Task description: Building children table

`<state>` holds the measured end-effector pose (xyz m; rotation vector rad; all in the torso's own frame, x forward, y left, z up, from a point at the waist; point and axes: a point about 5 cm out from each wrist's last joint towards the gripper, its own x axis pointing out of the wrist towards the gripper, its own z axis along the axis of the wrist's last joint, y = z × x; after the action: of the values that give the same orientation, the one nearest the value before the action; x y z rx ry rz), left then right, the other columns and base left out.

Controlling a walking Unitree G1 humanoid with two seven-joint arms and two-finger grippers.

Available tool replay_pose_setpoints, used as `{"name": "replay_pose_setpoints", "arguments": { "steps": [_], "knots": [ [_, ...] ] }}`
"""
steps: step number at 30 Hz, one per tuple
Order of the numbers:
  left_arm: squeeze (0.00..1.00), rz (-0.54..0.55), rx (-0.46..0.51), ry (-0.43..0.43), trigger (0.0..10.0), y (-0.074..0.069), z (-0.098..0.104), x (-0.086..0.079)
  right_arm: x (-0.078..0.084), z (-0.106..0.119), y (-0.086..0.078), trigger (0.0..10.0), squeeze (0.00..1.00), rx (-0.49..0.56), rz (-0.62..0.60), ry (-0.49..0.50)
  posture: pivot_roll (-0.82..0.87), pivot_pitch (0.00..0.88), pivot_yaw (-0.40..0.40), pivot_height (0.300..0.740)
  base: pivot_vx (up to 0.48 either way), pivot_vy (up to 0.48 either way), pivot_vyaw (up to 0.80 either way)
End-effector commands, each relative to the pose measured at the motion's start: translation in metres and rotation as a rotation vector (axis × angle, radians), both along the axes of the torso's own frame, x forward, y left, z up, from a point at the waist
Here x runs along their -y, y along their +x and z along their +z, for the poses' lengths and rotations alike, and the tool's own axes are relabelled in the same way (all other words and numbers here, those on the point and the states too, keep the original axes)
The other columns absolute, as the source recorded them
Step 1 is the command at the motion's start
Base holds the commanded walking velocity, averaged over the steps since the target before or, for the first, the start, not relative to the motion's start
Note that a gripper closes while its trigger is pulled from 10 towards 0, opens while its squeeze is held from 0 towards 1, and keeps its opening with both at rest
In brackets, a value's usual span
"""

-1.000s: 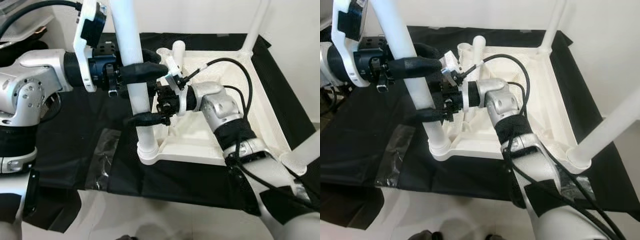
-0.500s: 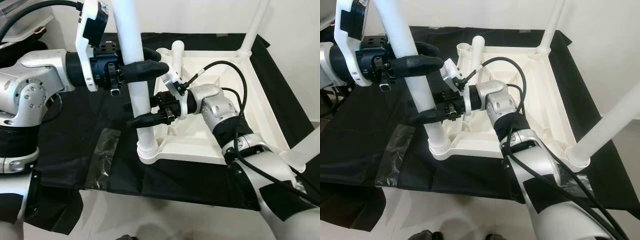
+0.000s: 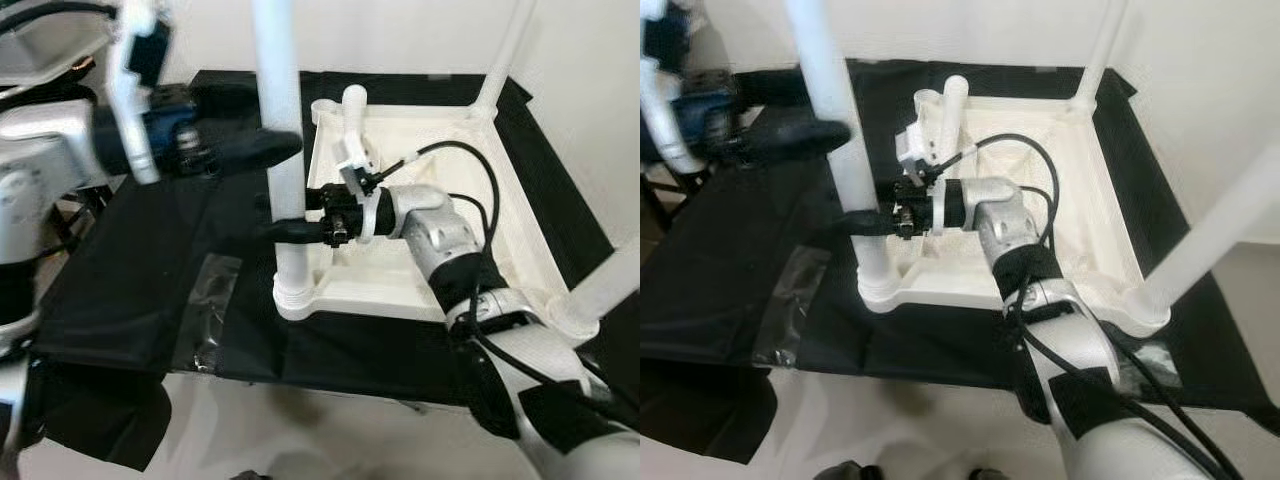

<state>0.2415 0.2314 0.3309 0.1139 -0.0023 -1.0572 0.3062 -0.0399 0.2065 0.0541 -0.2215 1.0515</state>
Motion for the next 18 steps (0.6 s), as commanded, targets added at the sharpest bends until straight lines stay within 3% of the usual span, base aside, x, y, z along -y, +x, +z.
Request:
{"name": "replay_pose_setpoints", "arguments": {
  "steps": [1,2,3,4,5,7,9,13,14,15,16,18],
  "knots": [
    [0.0,-0.003,0.05,0.019,10.0,-0.012,0.011,-0.001,0.002,-0.052,-0.005,0.0,0.0,-0.309,-0.155,-0.179,0.11,0.191,-0.003,0.74,0.0,0.0,0.0],
    [0.0,0.065,0.018,0.028,10.0,-0.021,-0.004,-0.01,-0.001,-0.06,-0.021,0.0,0.0,-0.301,-0.254,-0.199,0.1,0.207,0.021,0.74,0.0,0.0,0.0],
    [0.0,0.15,-0.021,0.017,10.0,-0.024,-0.026,-0.018,-0.004,-0.061,-0.019,0.0,0.0,-0.303,-0.283,-0.186,0.1,0.195,0.04,0.74,0.0,0.0,0.0],
    [0.0,0.15,-0.021,0.017,10.0,-0.024,-0.026,-0.018,-0.004,-0.061,-0.019,0.0,0.0,-0.303,-0.283,-0.186,0.1,0.195,0.04,0.74,0.0,0.0,0.0],
    [0.0,0.296,-0.092,-0.028,10.0,-0.027,-0.073,-0.018,0.0,-0.047,0.005,0.0,0.0,-0.226,-0.302,-0.182,0.1,0.183,0.026,0.74,0.0,0.0,0.0],
    [0.0,0.296,-0.092,-0.028,10.0,-0.027,-0.073,-0.018,0.0,-0.047,0.005,0.0,0.0,-0.226,-0.302,-0.182,0.1,0.183,0.026,0.74,0.0,0.0,0.0],
    [0.0,0.365,-0.125,-0.056,10.0,-0.028,-0.098,-0.01,0.002,-0.04,0.014,0.0,0.0,-0.21,-0.315,-0.171,0.09,0.186,0.023,0.74,0.0,0.0,0.0],
    [0.0,0.396,-0.134,-0.06,10.0,-0.028,-0.108,-0.003,0.001,-0.04,0.014,0.0,0.0,-0.208,-0.314,-0.167,0.09,0.183,0.021,0.74,0.0,0.0,0.0],
    [0.0,0.427,-0.144,-0.075,10.0,-0.029,-0.118,0.005,0.001,-0.038,0.009,9.0,0.0,-0.217,-0.328,-0.173,0.09,0.178,0.022,0.74,0.0,0.0,0.0],
    [0.0,0.47,-0.156,-0.088,10.0,-0.031,-0.133,0.018,0.002,-0.033,0.008,10.0,0.0,-0.206,-0.293,-0.152,0.09,0.174,0.021,0.74,0.0,0.0,0.0],
    [0.0,0.5,-0.161,-0.09,10.0,-0.032,-0.143,0.027,0.003,-0.027,0.008,10.0,1.0,-0.202,-0.233,-0.122,0.1,0.168,0.019,0.74,0.0,0.0,0.0],
    [0.0,0.528,-0.165,-0.068,10.0,-0.036,-0.152,0.036,0.002,-0.017,0.002,10.0,1.0,-0.211,-0.128,-0.073,0.1,0.167,0.018,0.74,0.0,0.0,0.0]
  ]
}}
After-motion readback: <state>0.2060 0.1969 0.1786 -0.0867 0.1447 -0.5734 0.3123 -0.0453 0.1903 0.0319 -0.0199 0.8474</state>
